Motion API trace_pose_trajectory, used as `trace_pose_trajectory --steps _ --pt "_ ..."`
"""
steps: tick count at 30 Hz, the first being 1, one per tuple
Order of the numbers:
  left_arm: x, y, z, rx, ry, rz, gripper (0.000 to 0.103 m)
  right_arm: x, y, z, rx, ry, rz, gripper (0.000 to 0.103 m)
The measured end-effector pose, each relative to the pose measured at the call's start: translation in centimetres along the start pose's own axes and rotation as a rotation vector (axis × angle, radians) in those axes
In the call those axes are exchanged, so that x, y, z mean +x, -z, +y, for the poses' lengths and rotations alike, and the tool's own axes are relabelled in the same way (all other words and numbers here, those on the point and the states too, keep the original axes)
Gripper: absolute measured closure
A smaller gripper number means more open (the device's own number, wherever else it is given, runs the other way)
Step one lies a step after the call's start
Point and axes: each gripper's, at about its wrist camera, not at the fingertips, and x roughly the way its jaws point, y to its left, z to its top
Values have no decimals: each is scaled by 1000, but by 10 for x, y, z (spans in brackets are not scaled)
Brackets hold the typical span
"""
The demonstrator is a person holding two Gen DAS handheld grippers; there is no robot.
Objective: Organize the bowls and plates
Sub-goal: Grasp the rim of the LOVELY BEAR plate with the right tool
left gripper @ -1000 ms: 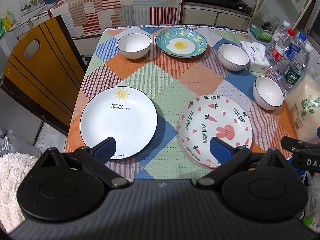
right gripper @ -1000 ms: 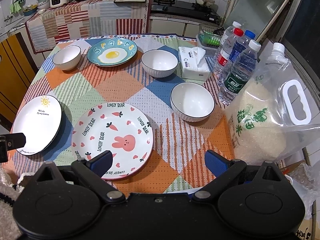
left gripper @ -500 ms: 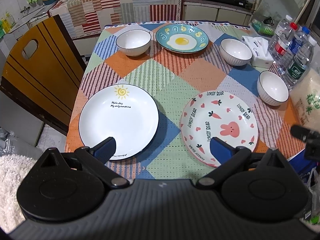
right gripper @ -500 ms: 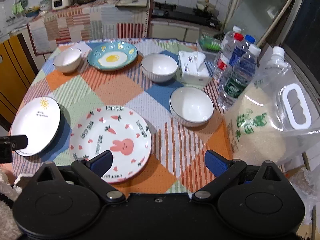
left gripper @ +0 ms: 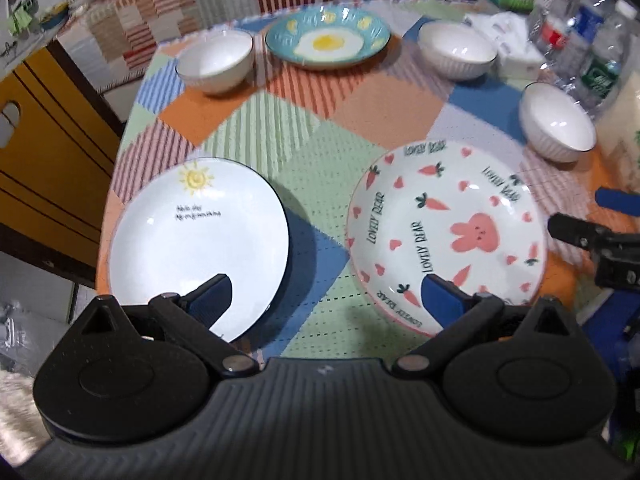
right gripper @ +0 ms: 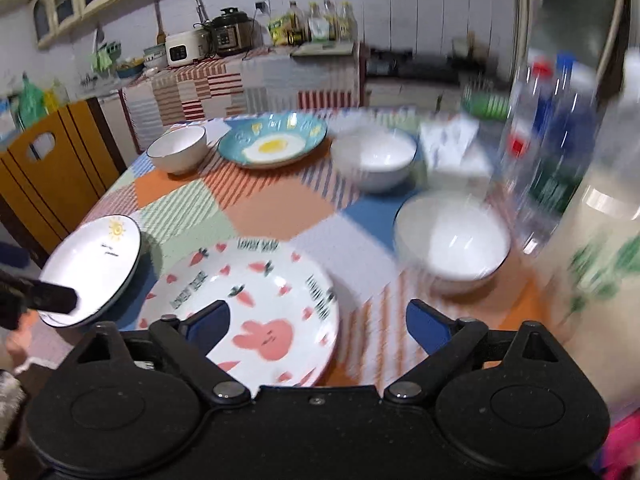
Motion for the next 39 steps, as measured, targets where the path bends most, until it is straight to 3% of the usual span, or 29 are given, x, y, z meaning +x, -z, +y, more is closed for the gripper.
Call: trace_pose_trajectory --steps 4,7,12,14,17,19,23,27,30,31,39 --pt "32 0 -6 -11 25 49 3 21 18 -8 63 -51 33 23" --pt "43 2 -11 -8 35 60 3 38 29 -14 119 -79 71 37" --pt "53 7 -13 -29 90 83 6 52 40 -18 172 -89 89 49" --pt "59 8 -13 -30 100 104 20 55 43 -20 198 -101 86 55" --pt "68 11 -15 -25 93 127 39 59 46 -21 208 -103 67 73" --pt "74 13 -14 -36 103 148 45 61 48 -23 234 -102 63 83" --pt "81 15 -9 -100 158 169 54 63 51 -30 284 -127 51 84" --pt "90 16 -8 -172 188 151 56 66 57 -34 311 -167 31 83" --pt "91 14 -16 -154 162 110 59 67 61 -39 297 -201 3 85" --pt "91 13 -18 -156 175 102 65 68 61 -40 296 -208 1 85" --pt "95 7 -12 -156 191 130 68 69 60 -45 272 -251 10 86"
